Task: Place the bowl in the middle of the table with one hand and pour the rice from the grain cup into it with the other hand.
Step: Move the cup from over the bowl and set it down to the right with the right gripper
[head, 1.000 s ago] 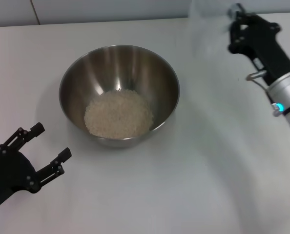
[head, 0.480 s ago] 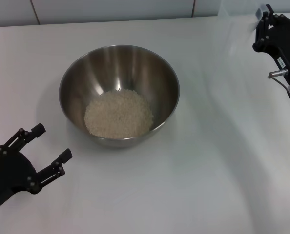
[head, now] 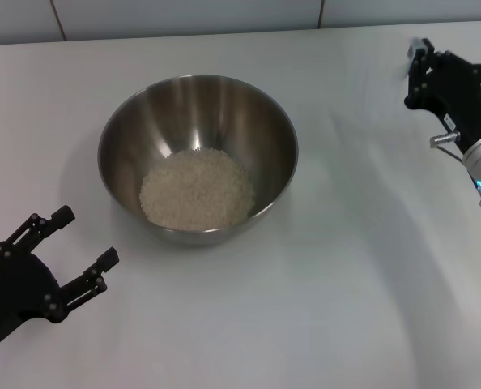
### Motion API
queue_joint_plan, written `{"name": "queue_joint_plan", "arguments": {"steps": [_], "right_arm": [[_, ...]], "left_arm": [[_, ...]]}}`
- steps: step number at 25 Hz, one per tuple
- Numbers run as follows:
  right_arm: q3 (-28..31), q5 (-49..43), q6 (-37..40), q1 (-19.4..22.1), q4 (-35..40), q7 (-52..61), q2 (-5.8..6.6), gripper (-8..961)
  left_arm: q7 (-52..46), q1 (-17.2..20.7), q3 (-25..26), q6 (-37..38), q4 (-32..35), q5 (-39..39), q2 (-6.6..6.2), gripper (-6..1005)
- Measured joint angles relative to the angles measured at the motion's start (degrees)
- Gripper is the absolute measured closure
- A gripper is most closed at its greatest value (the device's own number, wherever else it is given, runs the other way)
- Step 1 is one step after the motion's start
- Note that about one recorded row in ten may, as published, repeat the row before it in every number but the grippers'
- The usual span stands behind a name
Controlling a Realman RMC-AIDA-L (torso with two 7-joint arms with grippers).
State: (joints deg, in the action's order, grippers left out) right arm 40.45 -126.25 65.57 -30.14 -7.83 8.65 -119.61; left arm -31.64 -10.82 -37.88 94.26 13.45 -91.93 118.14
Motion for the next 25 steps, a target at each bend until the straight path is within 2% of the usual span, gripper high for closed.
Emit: {"name": "queue_joint_plan", "arguments": {"steps": [8,25], "right_arm": [[-0.52,-0.51,-7.27,-0.11,0.21,-0.04,-0.01,918],[-0.59,-1.98,-9.62,0.00,-0.28,-0.04,-0.01,918]], "left_arm": [[0.00,-0.04,-0.09,0.15,0.00,0.01,-0.02,151],[0.00,0.23,0.08,1.02,0.00,0.00,-0.02,151]]}}
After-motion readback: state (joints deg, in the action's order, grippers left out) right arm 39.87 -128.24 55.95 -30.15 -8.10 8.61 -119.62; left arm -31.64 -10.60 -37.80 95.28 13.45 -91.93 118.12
